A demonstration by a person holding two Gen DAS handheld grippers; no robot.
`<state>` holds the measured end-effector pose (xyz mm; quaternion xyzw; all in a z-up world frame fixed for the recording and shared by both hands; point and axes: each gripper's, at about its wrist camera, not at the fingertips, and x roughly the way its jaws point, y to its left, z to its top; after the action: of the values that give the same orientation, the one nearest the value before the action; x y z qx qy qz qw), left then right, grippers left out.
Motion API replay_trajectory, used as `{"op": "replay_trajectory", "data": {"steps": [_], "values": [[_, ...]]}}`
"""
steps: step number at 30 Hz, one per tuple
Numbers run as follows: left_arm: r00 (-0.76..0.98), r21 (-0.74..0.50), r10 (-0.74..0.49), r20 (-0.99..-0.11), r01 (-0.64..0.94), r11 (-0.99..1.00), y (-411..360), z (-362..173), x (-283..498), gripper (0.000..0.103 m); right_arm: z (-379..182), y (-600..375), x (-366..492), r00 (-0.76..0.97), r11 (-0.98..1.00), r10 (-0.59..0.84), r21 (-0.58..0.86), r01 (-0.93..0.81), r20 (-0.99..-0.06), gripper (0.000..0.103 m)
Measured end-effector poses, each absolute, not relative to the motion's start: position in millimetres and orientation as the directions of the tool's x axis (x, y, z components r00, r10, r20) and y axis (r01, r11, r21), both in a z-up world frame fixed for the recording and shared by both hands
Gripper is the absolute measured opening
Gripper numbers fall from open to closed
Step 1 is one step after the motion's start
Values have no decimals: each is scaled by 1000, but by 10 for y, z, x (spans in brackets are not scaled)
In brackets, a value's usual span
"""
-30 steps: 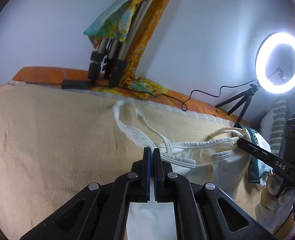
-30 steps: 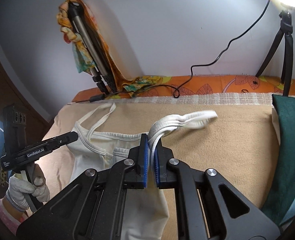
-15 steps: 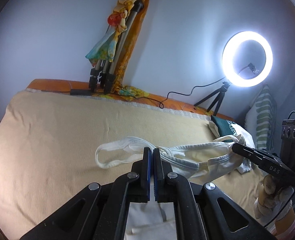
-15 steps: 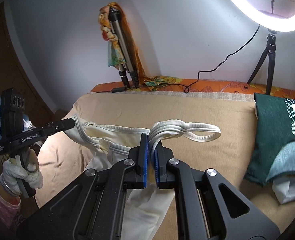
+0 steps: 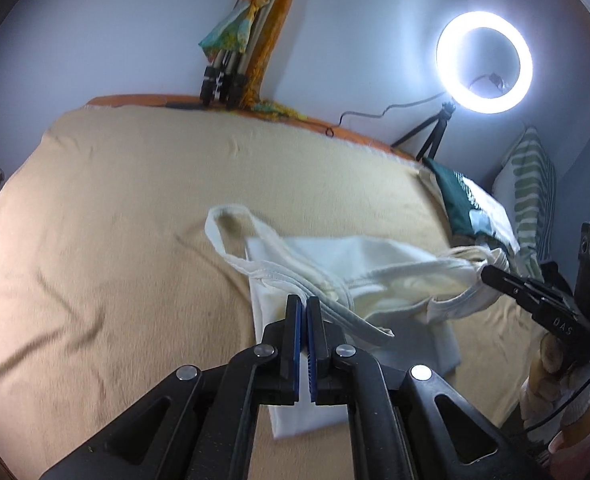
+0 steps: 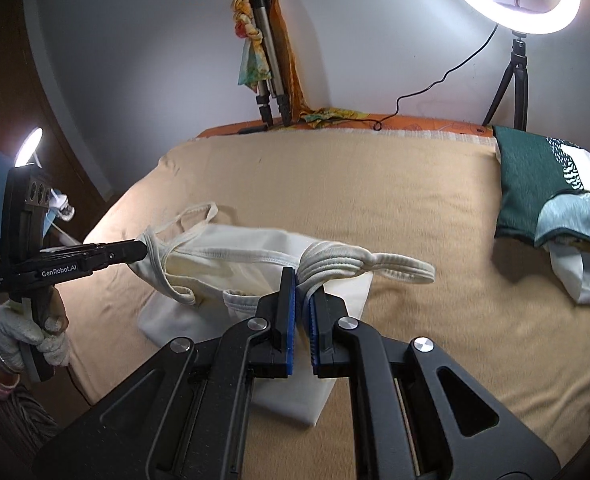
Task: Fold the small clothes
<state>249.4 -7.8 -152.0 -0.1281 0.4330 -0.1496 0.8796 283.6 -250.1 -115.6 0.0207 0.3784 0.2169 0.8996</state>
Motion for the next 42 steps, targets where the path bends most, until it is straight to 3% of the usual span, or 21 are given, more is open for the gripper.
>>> {"op": "replay_trajectory", "data": {"steps": [4,6,7,8,11,19,30,42], "values": [[559,-340,-367,-744,156,927,-46,-1571,2321,3,-1206,-2480,2664,601,909,389,185,-374,-698,7],[535,-334,-372,-758,171,927,-22,-1584,2246,7,-1235,-2477,2590,571,911,375,176,-373,-730,18],[521,-332,-375,-766,179,926,-8,-1579,2186,10,-1252,-2481,2563,556,915,360,165,-369,-749,35],[510,-331,-380,-772,187,925,7,-1568,2137,12,-1261,-2496,2518,546,918,345,155,-364,-764,46],[503,-321,-383,-775,208,924,43,-1465,2035,16,-1237,-2575,2391,510,911,357,171,-374,-782,46],[562,-270,-351,-750,224,936,-216,-1155,2352,22,-1074,-2513,2516,546,890,438,258,-376,-714,44],[378,-228,-296,-877,215,950,-769,-1513,3173,23,-1431,-2409,2961,449,891,441,320,-323,-777,36],[282,-206,-293,-914,301,931,-594,-1770,2432,23,-1591,-2531,2719,433,912,350,196,-360,-831,34]]}}
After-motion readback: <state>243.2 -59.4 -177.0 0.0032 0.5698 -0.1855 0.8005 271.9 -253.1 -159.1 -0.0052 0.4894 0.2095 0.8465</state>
